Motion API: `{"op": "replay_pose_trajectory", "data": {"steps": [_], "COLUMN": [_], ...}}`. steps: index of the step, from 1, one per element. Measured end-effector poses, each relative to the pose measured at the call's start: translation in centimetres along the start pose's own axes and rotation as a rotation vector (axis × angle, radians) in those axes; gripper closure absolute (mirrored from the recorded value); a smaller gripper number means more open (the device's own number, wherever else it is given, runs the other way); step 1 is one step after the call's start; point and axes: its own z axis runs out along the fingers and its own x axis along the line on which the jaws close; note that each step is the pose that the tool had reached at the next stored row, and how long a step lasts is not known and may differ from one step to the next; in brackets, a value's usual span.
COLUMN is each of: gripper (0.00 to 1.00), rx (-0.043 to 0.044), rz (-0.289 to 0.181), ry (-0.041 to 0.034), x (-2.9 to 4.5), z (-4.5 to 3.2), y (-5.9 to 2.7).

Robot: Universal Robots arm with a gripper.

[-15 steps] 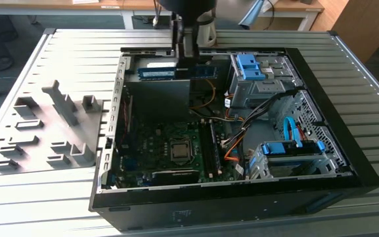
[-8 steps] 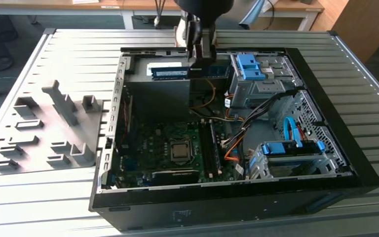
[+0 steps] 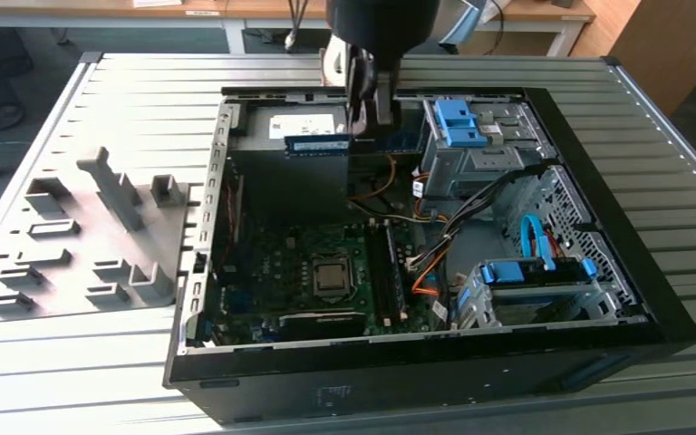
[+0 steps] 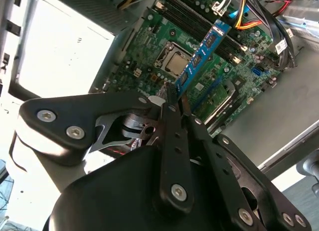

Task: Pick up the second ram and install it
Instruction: 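Pick up the second ram and move it above second insertion slot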

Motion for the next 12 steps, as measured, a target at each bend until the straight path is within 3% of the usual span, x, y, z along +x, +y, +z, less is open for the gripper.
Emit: {"op": "replay_pose_trajectory", "data": {"steps": [12], "gripper": [0.86], "rx": [0.0000], "rz": [0.000], "ry": [0.0000], "x": [0.59], "z": [1.99], "y": [-1.58]}}
